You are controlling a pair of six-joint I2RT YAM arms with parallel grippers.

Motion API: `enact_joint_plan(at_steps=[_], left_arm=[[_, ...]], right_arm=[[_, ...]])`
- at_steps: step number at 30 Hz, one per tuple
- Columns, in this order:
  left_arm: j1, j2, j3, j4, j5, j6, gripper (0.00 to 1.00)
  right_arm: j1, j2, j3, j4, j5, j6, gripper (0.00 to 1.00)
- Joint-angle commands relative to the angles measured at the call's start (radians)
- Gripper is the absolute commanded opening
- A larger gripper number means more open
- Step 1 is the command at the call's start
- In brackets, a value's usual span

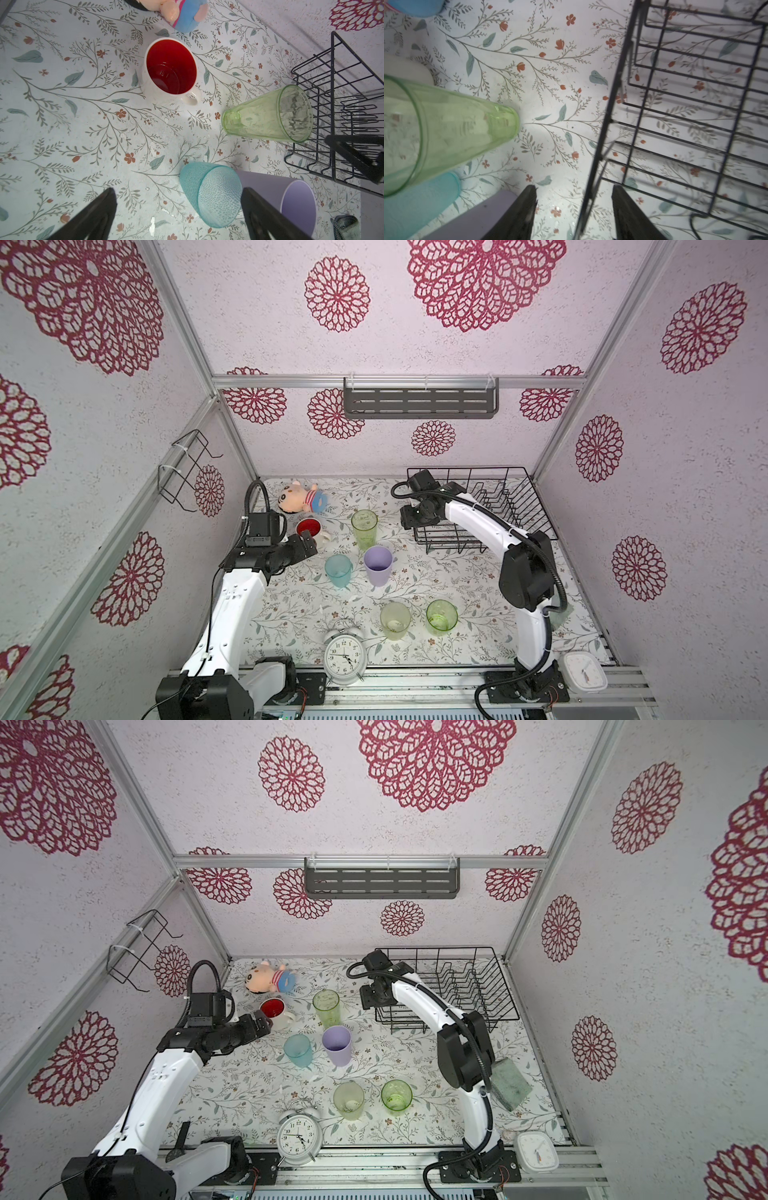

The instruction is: Load the cups into the dish rack

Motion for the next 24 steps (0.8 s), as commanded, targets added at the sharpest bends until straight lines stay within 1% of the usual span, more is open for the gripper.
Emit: enact_joint_plan(at_steps=[1,3,7,10,12,16,18,20,21,24], left_arm=[[-0.008,0.009,0.008,-0.009,-0.005,0.002,0.97],[-0.01,0.006,0.008,-0.006,-0.006,-0.002,0.97],[-0.013,-0.001,0.002,-0.004,-0.016,-0.002,0.97],[-0.019,-0.004,0.001,-0.008,-0.031,0.003,0.97],[-0.022,-0.006,0.002,-0.012,-0.043,0.005,0.97],[-0.028,-0.006,0.002,-0.016,-0.057,0.006,0.97],[-0.031,-0.006,0.004,-0.017,-0.059,0.008,0.97],[-0.031,-0.004,0.004,-0.016,-0.063,0.007,0.97],[-0.031,-0.003,0.005,-0.018,-0.065,0.005,0.97],[-0.034,0.0,0.005,-0.022,-0.068,0.008,0.97]], right_arm=[[-0.107,-0.154,-0.066,-0.057,0.082,-0.03,0.7],[-0.184,-0.195,-0.116,-0.045,0.055,-0.028,0.72],[-0.328,-0.235,-0.192,0.021,0.066,-0.052,0.74],[-0.42,-0.191,-0.163,-0.009,0.149,-0.054,0.75],[-0.47,-0.139,-0.111,-0.053,0.162,-0.077,0.74],[-0.515,-0.052,-0.047,-0.089,0.164,-0.13,0.75],[-0.528,-0.014,-0.024,-0.095,0.136,-0.159,0.76],[-0.535,0.021,-0.012,-0.089,0.119,-0.174,0.83],[-0.537,0.044,-0.001,-0.087,0.103,-0.187,0.85],[-0.537,0.086,0.013,-0.087,0.058,-0.215,0.84]])
